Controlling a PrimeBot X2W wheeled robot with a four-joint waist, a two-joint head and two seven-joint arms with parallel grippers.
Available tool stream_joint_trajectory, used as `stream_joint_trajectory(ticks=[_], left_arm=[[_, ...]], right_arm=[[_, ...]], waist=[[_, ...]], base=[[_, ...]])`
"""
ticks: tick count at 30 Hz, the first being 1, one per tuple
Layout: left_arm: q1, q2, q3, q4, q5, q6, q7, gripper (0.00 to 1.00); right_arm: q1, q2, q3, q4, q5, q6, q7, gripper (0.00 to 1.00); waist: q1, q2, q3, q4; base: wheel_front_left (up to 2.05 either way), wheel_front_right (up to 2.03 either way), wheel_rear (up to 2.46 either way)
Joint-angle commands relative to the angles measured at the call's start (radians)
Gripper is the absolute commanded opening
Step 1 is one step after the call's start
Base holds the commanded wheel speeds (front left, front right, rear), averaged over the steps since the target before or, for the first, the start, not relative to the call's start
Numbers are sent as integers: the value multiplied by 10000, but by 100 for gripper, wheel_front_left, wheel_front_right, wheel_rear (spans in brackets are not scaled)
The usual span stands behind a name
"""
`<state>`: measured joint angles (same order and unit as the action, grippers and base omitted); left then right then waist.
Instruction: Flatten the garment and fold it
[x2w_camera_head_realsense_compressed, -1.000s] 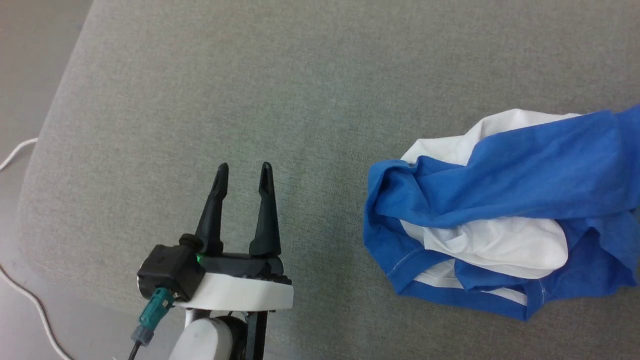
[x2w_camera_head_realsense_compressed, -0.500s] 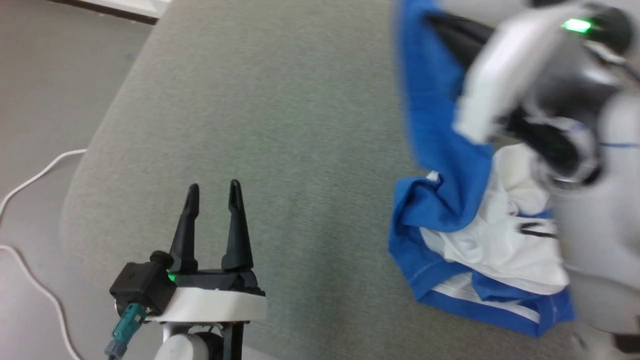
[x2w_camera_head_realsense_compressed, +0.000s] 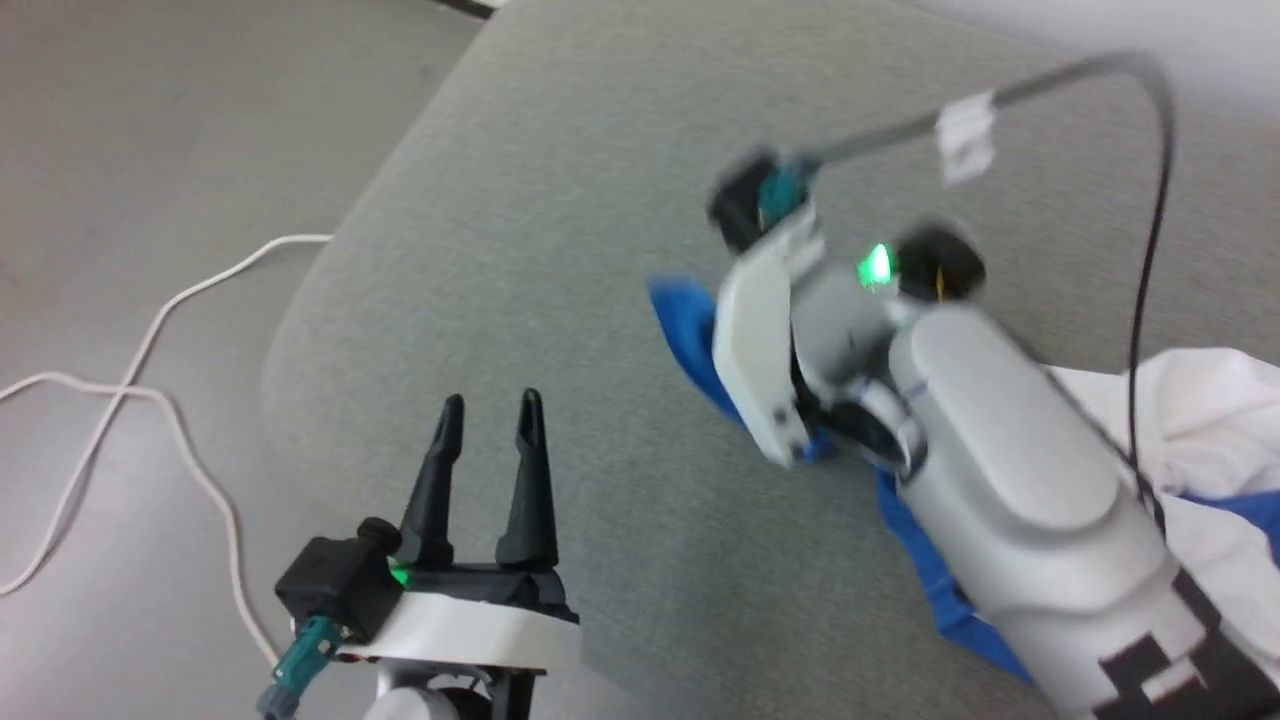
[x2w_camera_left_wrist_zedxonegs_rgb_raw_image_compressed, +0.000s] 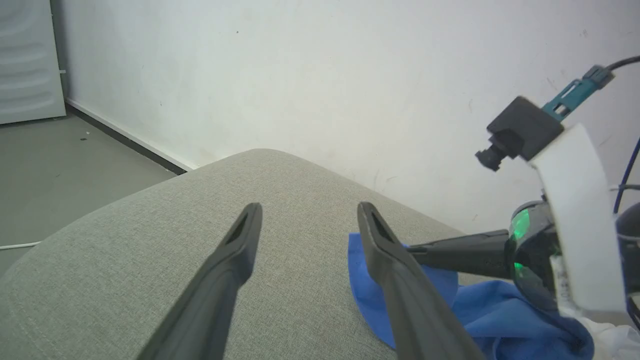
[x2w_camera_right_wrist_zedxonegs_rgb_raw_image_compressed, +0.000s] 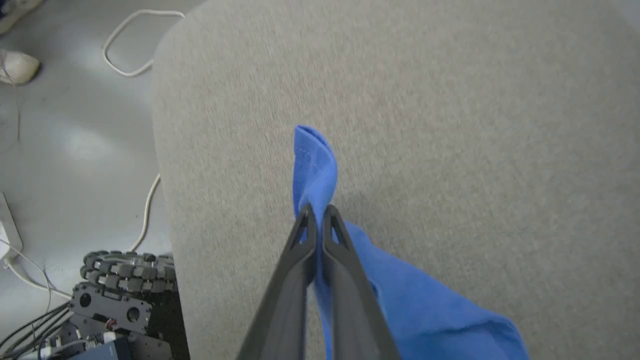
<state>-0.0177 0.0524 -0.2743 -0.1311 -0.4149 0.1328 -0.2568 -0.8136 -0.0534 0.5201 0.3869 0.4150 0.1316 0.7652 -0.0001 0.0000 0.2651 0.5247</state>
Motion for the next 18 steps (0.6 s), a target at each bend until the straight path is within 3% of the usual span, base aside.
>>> stream_joint_trajectory(ticks=[1, 8, 9, 10, 11, 18], left_arm=[[-18, -22, -127, 55, -117, 18, -49, 100], [34, -22, -394, 107, -360, 121, -49, 100], [38, -22, -405, 102, -380, 138, -49, 100], [40, -22, -404, 95, -396, 154, -49, 100], [46, -22, -391, 88, -407, 174, -49, 100], [-1, -22, -203, 108, -209, 157, -49, 100]], right_arm=[[486, -228, 166, 389, -201, -9, 314, 0], [1595, -1055, 240, 1099, -731, -9, 1000, 0], [1627, -1060, 165, 1097, -801, -9, 965, 4], [1610, -1040, 104, 1052, -856, -9, 881, 38], [1558, -1003, 47, 1006, -893, -9, 800, 100], [739, -505, -153, 366, -163, -9, 974, 100]], waist=[[1, 0, 183, 757], [1, 0, 251, 1271], [1, 0, 253, 1285], [1, 0, 259, 1282], [1, 0, 254, 1255], [1, 0, 25, 502]], base=[[0, 0, 0], [0, 0, 0], [0, 0, 0], [0, 0, 0], [0, 0, 0], [0, 0, 0]])
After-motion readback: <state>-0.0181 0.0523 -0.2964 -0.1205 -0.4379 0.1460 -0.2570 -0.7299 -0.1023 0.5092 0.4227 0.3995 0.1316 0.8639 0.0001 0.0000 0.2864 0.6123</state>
